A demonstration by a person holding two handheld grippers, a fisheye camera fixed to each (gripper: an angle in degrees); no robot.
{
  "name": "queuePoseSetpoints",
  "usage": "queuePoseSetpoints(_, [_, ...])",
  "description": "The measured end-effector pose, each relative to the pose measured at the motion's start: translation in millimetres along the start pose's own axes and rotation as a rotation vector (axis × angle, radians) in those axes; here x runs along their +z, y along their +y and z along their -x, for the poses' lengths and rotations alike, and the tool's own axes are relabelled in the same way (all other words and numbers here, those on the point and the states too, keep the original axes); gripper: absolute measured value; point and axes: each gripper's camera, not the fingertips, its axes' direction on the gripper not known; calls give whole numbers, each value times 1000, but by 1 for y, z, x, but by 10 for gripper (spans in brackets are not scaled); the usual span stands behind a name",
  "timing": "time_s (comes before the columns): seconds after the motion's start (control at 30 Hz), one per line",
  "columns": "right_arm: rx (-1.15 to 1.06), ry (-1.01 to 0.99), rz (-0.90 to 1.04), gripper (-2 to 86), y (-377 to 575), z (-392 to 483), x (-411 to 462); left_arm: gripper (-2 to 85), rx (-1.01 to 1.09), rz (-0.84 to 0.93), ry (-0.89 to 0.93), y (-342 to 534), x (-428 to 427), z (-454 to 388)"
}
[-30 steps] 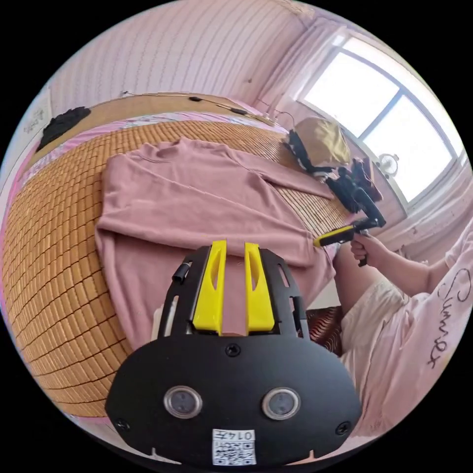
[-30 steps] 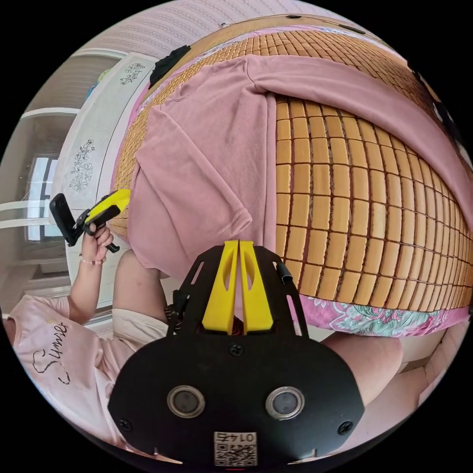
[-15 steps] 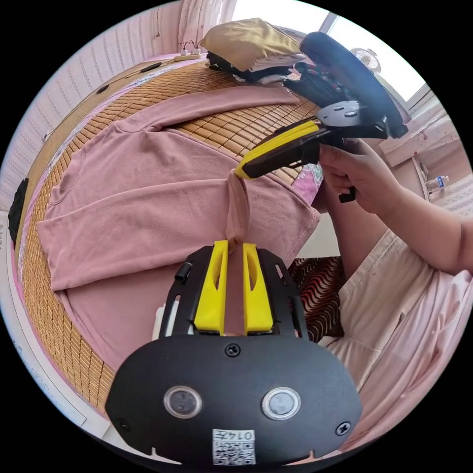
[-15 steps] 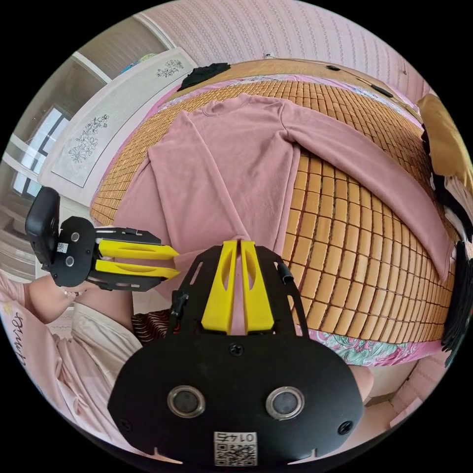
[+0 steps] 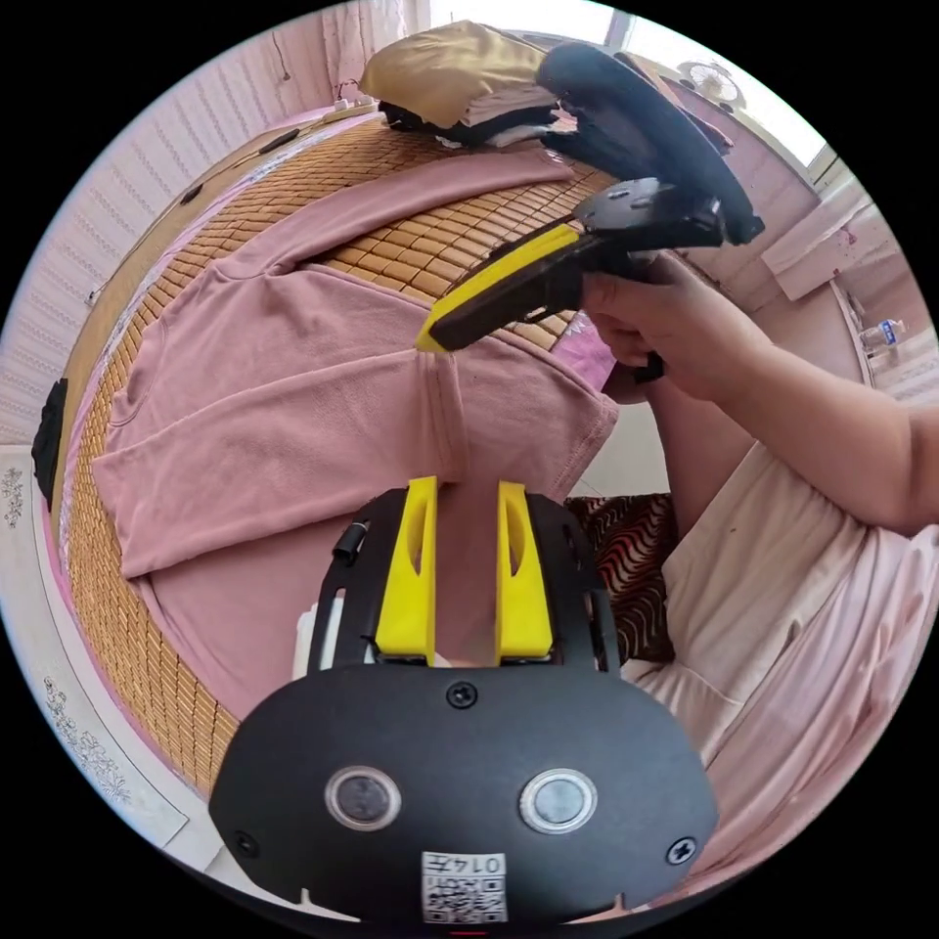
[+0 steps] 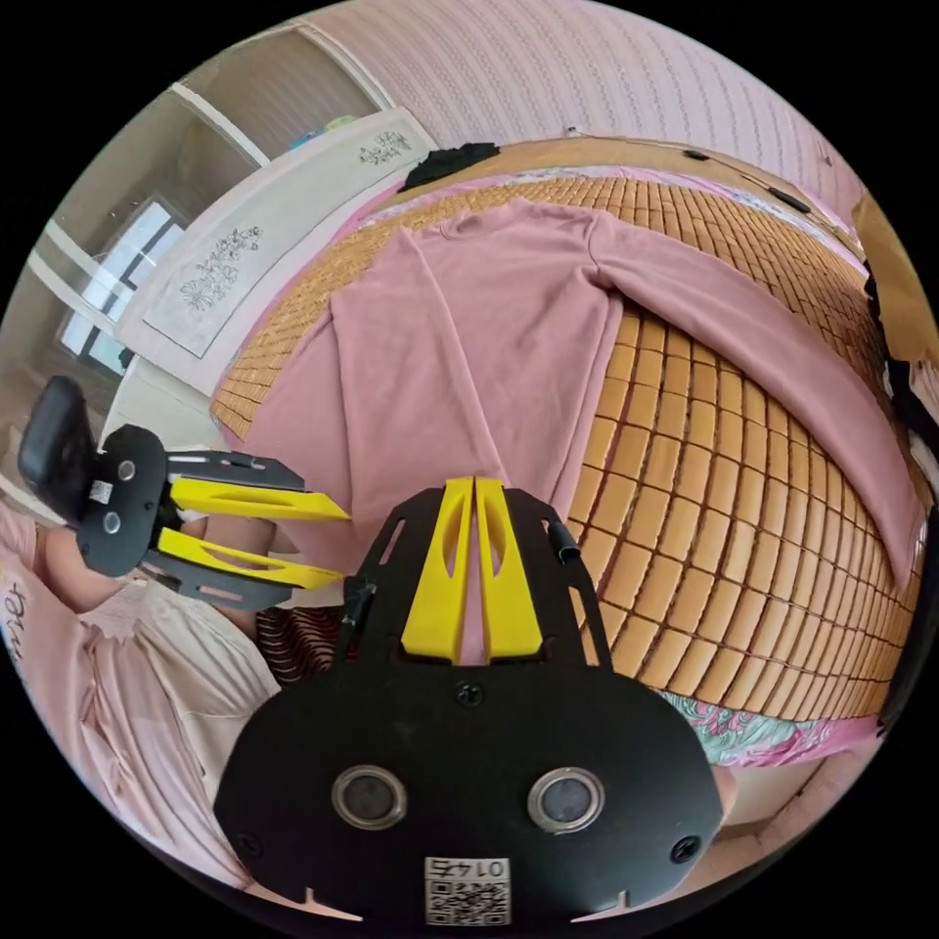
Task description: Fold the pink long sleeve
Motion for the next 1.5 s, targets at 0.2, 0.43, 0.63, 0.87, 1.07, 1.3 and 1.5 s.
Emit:
queuePoseSetpoints(0.2, [1, -60, -29, -4, 16, -11, -3, 75, -63, -65, 36, -21, 24, 6])
queuePoseSetpoints(0.43, [55, -170, -102, -3, 39, -35, -10, 2, -131, -3, 143, -39, 53, 17])
queuePoseSetpoints(0.63, [77, -206, -96, -2, 52, -45, -10, -9, -164, 79, 150, -42, 103, 17])
queuePoseSetpoints(0.87, [183, -75, -304, 3, 78, -69, -69, -10, -126, 33, 172, -52, 96, 9])
queuePoseSetpoints(1.07, [307, 307, -418, 66, 103, -147, -121, -9, -108, -77, 253, -80, 90, 21])
queuePoseSetpoints(1.3, [673, 357, -551, 132, 176, -234, -128, 4, 17, -241, 188, -156, 62, 15])
queuePoseSetpoints(1.5, [693, 428, -520, 135, 189, -256, -132, 54, 140, -296, 101, -234, 66, -4])
